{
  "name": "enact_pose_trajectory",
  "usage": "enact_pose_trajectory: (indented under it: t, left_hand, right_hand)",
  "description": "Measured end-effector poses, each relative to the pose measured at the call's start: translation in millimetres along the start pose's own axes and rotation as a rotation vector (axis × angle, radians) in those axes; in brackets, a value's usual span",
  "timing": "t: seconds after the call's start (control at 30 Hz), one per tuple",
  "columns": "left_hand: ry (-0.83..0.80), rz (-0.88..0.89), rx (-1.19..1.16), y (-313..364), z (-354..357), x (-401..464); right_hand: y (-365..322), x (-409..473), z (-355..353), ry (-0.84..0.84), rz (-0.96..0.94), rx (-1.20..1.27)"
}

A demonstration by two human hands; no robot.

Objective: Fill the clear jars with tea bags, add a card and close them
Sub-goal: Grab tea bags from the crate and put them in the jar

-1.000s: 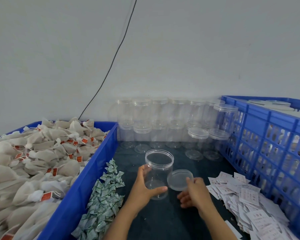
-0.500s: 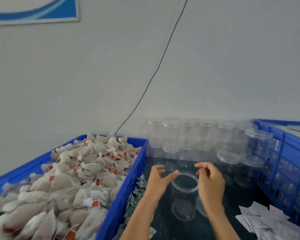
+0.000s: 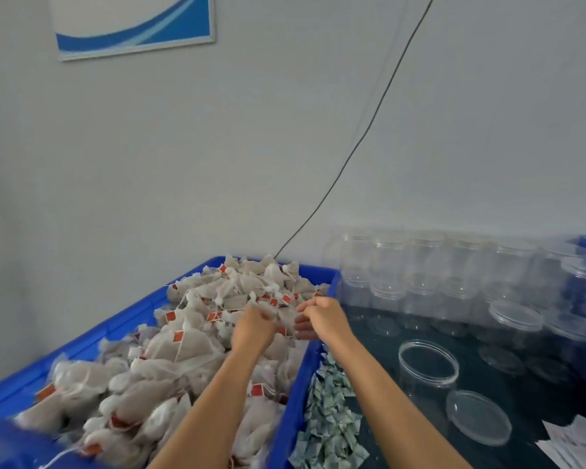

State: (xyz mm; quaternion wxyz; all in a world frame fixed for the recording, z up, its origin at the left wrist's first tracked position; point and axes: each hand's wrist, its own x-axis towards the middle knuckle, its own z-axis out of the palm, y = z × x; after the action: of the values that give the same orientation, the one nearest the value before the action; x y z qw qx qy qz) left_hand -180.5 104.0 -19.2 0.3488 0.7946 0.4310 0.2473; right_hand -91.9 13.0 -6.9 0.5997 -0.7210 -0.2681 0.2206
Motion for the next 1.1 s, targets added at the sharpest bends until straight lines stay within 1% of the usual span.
enact_pose_trajectory:
  t: [0.1,0.17,0.23,0.3,0.4,0.43,0.53,0.7,0.73,0.8,0.87,0.9,0.97,1.0,1.03,1.07,1.1]
  left_hand:
    - [0.047,0.015,0.162,-40.2,-14.5,11.7]
    - [0.092,0.090,0.243,-56.0,-17.2,19.2]
    - [0.121,0.138,0.319,-57.9,-20.4,25.7]
    - [0.080,0.131,0.419,-56.8,-22.8,34.1]
    - [-0.028,0.135,0.569,-60.1,-22.1,43.5]
    - [-0.041,0.147,0.613,-62.2,-20.8,44.7]
    - [0.019,0.195,0.665,-64.5,-16.5,47.8]
    - [0.130,0.276,0.595,-65.3,-13.3,45.7]
    - [0.158,0.286,0.545,-66.3,-13.9,45.1]
    - [0.240,0.256,0.336,-66.7,-18.5,45.5]
    - [0.301,0.144,0.004,-61.9,-27.2,49.3]
    - [0.288,0.074,-0.236,-58.9,-32.1,53.0]
    - [0.163,-0.068,-0.766,-53.4,-42.2,56.6]
    - [0.087,-0.112,-0.954,-51.4,-47.4,56.4]
    - [0.017,-0.124,-1.086,-50.7,-50.8,55.8]
    - [-0.045,-0.112,-1.165,-50.2,-52.1,55.5]
    - [-0.093,-0.076,-1.179,-50.1,-51.6,55.4]
  right_hand:
    - [5.8,12.1,31.1,-0.124,0.020,-0.227]
    - [11.3,19.8,47.4,-0.177,0.002,-0.405]
    - [17.7,26.7,60.1,-0.227,-0.004,-0.557]
    - [25.2,33.0,69.8,-0.264,0.028,-0.659]
    - [32.8,38.8,78.4,-0.369,0.032,-0.925]
    - [33.9,39.5,79.5,-0.396,0.028,-0.992]
    - [37.5,41.3,78.5,-0.375,0.037,-1.042]
    - [38.2,41.1,76.5,-0.340,0.005,-1.032]
    - [36.6,39.3,76.0,-0.311,-0.022,-0.994]
    - [34.2,37.7,73.8,-0.201,-0.077,-0.876]
    - [35.4,34.9,71.1,-0.099,-0.104,-0.761]
    - [36.6,34.4,70.3,-0.065,-0.095,-0.703]
    - [34.0,35.0,68.6,-0.025,-0.054,-0.499]
    - [29.4,36.1,68.1,-0.019,-0.024,-0.381]
    - [24.1,37.1,67.6,-0.021,0.025,-0.260]
    - [18.1,38.3,65.5,-0.032,0.093,-0.131]
    - [13.7,37.8,63.4,-0.070,0.194,0.008]
